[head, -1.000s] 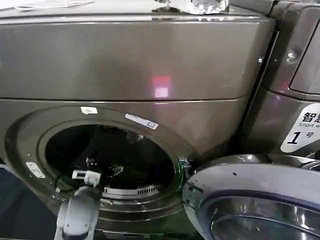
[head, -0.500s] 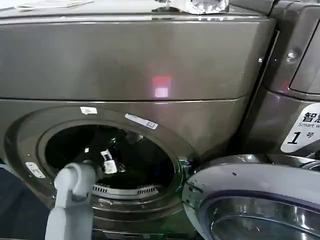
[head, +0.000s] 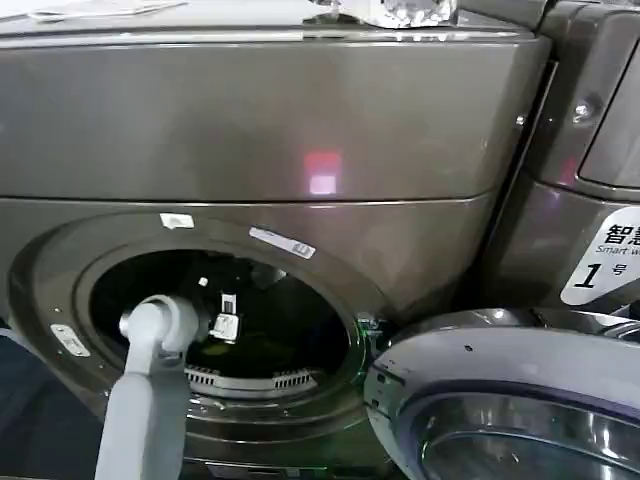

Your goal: Grasp the clothes from the dryer.

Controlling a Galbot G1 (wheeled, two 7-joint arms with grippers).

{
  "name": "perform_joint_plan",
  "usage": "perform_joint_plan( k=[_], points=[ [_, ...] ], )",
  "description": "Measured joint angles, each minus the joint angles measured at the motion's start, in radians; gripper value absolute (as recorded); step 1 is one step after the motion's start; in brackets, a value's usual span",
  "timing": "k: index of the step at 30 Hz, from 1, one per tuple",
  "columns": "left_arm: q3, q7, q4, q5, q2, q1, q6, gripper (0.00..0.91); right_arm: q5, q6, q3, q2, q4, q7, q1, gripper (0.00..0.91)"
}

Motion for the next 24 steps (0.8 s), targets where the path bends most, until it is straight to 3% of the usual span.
perform_joint_plan(
  k=[13,14,17,22,24],
  points=[
    [0.001,0.004,0.109,-0.048,0.005,-0.015,0.030,0.907,-0.014,0.005,-0.014,0.002,-0.004,0.001,0.008,0.907],
    [0.000,0.004,0.117,-0.050,0.007,-0.016,0.031,0.614,-0.015,0.005,-0.014,0.002,-0.003,0.001,0.008,0.907],
    [-0.001,0.004,0.140,-0.053,0.008,-0.018,0.029,0.159,-0.015,0.006,-0.014,0.002,-0.001,0.001,0.007,0.907],
    [-0.004,0.004,0.165,-0.061,0.011,-0.025,0.024,0.114,-0.016,0.006,-0.016,0.002,-0.001,0.002,0.008,0.907],
    [-0.005,0.004,0.173,-0.065,0.011,-0.028,0.024,0.046,-0.016,0.006,-0.016,0.001,0.000,0.002,0.008,0.907]
  ],
)
